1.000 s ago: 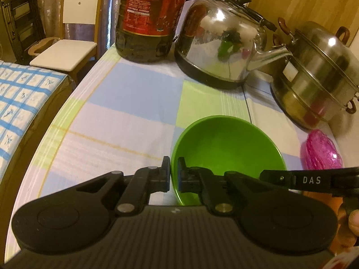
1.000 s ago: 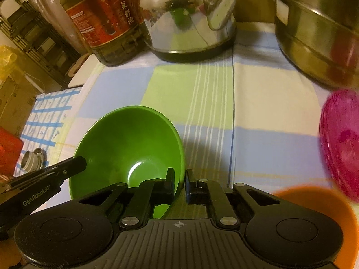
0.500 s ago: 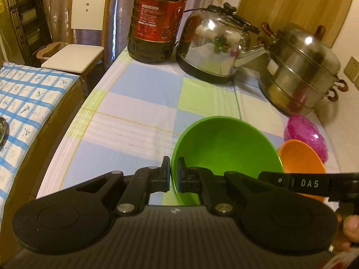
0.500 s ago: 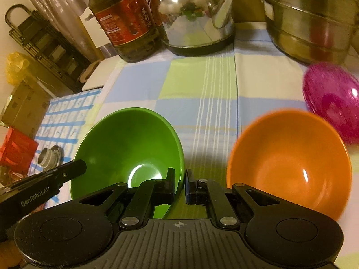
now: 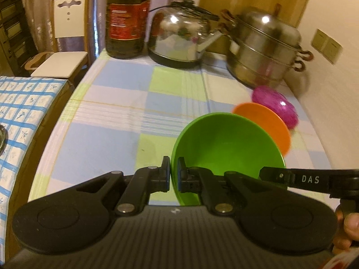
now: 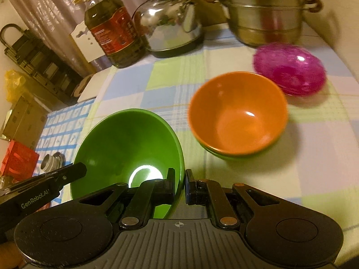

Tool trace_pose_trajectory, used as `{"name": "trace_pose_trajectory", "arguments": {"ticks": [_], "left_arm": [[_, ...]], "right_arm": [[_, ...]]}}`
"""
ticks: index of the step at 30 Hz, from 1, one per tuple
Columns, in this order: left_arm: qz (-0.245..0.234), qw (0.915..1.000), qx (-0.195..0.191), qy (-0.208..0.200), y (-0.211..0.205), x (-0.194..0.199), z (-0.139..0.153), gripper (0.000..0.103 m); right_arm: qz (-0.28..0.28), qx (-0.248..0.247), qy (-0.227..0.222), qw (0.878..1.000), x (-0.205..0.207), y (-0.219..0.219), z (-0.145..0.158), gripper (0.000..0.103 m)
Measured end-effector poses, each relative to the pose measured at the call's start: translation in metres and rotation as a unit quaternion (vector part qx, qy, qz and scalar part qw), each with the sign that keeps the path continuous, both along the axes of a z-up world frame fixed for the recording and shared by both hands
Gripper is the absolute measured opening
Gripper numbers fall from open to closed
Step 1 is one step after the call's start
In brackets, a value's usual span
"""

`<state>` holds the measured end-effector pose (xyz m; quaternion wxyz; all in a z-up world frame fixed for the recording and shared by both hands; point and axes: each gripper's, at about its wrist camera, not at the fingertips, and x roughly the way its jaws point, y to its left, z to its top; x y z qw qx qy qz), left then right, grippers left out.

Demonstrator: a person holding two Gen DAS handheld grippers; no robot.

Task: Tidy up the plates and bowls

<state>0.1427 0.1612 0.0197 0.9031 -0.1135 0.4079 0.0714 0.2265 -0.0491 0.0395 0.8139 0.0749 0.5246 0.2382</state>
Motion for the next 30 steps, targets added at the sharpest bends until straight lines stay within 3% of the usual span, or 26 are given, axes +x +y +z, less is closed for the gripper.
{"name": "trace_pose_trajectory", "arguments": {"ticks": [18,30], "left_arm": [[-0.078,0.9969,-0.005,0.006,-0.082,-0.009,0.002,0.004],[-0.094,0.9956,-0.006,-0.001,-0.102,0.002,0.012,0.004]], "right_arm": [[-0.064,-0.013,-0.001,0.998,-0.035,-0.095,0.013,0.008],[-0.086,-0.003,-0.006,0.996,-0.030,-0.118,0.025,0.008]]}}
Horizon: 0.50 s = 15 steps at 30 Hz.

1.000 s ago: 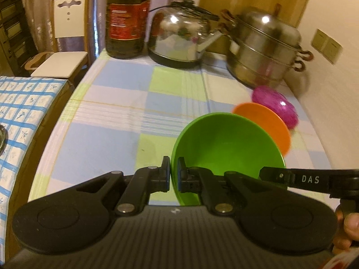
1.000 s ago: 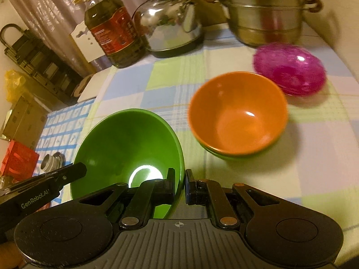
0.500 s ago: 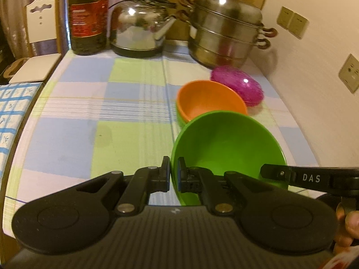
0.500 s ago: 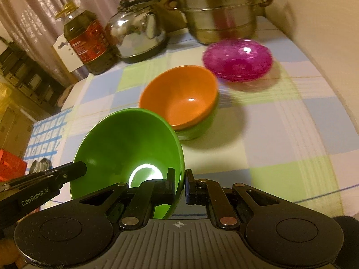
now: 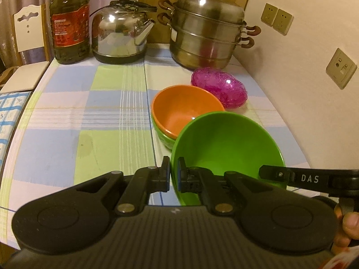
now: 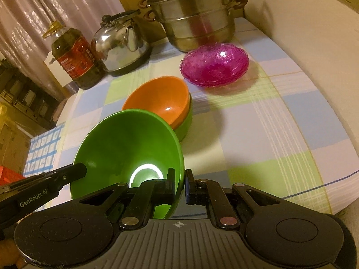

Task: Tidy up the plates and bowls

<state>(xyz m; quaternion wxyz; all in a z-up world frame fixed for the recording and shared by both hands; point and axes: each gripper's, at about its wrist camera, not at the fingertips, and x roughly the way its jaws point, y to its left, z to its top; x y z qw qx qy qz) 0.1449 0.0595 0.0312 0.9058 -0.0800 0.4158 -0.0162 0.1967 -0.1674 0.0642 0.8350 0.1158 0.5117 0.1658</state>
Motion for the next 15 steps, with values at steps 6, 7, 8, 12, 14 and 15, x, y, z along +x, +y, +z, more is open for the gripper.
{"name": "trace_pose_trajectory", "arguments": {"ticks": [6,7,8,12,14,15], "left_arm": [[0.000,1.0000,-0.006,-0.007,-0.001,0.008,0.007,0.004],[0.000,0.9999,-0.007,-0.009,-0.002,0.009,0.009,0.004],[-0.001,0.9999,-0.008,-0.011,-0.002,0.011,0.010,0.004],[-0.004,0.9998,-0.007,-0.017,-0.003,0.020,0.017,0.004],[-0.004,0.9997,-0.009,-0.020,-0.003,0.026,0.022,0.004],[-0.005,0.9997,-0.009,-0.023,-0.003,0.029,0.024,0.004]], "right_arm": [[-0.002,0.000,-0.007,1.000,0.008,-0.003,0.008,0.008],[-0.002,0.000,-0.008,1.000,0.009,-0.003,0.009,0.008],[-0.002,0.001,-0.009,1.000,0.011,-0.003,0.010,0.008],[-0.005,0.004,-0.012,1.000,0.021,-0.004,0.017,0.008],[-0.005,0.003,-0.017,1.000,0.026,-0.003,0.021,0.008],[-0.005,0.003,-0.018,1.000,0.029,-0.003,0.023,0.008]]}}
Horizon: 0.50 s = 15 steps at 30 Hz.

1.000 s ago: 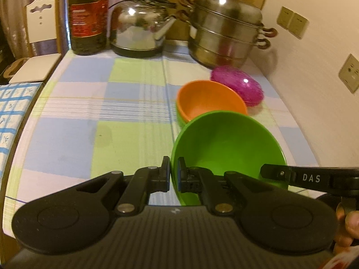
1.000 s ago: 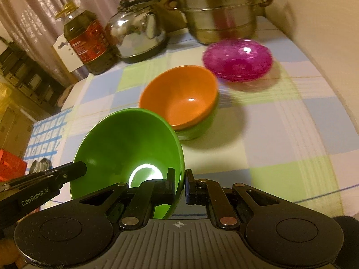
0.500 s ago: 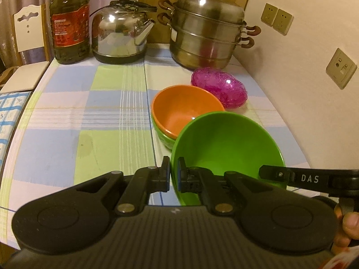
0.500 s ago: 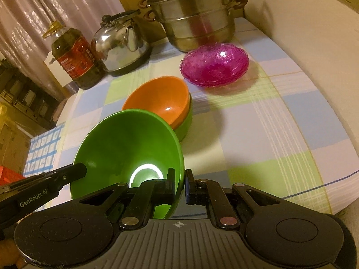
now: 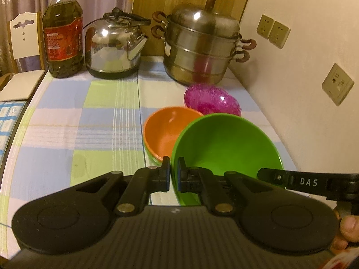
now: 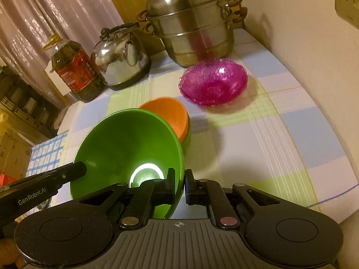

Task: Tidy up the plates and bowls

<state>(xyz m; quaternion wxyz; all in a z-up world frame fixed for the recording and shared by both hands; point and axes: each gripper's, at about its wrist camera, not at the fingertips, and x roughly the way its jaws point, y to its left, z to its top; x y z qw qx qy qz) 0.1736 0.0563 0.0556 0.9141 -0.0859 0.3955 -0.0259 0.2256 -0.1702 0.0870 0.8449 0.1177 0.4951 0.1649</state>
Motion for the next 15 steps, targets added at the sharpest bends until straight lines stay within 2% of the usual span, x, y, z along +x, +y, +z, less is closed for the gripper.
{"name": "trace_pose_trajectory", "arguments": {"ticks": [7,15], "left_arm": [[0.005,0.9999,-0.005,-0.014,0.003,0.026,0.013,0.004],[0.024,0.9995,-0.018,-0.010,0.016,0.066,0.008,0.004]], "right_arm": [[0.002,-0.002,-0.020,1.000,0.027,0.006,0.013,0.008],[0.014,-0.001,-0.017,1.000,0.075,0.021,0.007,0.008]]}}
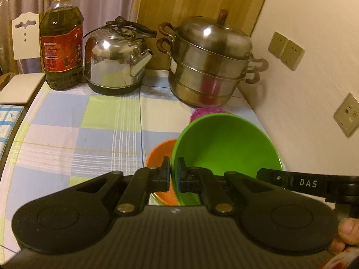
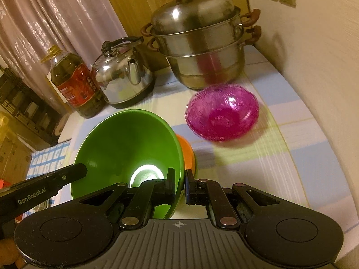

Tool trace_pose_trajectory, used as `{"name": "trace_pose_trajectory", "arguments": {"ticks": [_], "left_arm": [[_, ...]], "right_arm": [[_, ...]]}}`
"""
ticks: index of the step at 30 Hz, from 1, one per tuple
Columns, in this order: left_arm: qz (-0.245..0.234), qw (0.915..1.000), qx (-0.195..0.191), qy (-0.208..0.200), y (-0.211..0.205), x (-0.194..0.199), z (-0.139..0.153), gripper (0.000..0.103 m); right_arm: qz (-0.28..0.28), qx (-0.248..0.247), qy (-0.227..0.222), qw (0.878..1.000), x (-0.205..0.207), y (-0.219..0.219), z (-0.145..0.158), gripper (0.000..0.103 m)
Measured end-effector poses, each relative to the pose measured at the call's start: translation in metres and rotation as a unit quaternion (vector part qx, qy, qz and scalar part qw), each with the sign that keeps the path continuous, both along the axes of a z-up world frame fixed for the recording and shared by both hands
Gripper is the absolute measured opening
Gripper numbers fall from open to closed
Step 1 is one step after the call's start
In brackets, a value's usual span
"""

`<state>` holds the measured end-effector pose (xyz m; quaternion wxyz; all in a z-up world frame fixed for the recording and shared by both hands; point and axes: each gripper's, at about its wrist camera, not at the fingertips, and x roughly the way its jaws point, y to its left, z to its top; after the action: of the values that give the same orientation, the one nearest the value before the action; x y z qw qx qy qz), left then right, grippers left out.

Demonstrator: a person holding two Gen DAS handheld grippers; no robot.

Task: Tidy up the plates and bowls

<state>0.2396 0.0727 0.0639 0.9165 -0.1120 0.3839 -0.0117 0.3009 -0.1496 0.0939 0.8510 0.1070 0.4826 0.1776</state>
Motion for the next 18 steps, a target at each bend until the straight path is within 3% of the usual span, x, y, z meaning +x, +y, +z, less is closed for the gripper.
{"name": "trace_pose_trajectory", "arguments": {"ticks": [9,18], "left_arm": [[0.022,0.9993,-0.012,0.028,0.017,0.035,-0.032,0.004],[0.027,0.9980,-0.018,0.054,0.024,0.050,-0.067,0.004]], "right_arm": [[0.024,-0.018,0.013,0.999,0.042,0.020,-0.032,0.008],[0.032,-0.030,0.032,0.999,0.056,0.028,-0.068,0.008]]}}
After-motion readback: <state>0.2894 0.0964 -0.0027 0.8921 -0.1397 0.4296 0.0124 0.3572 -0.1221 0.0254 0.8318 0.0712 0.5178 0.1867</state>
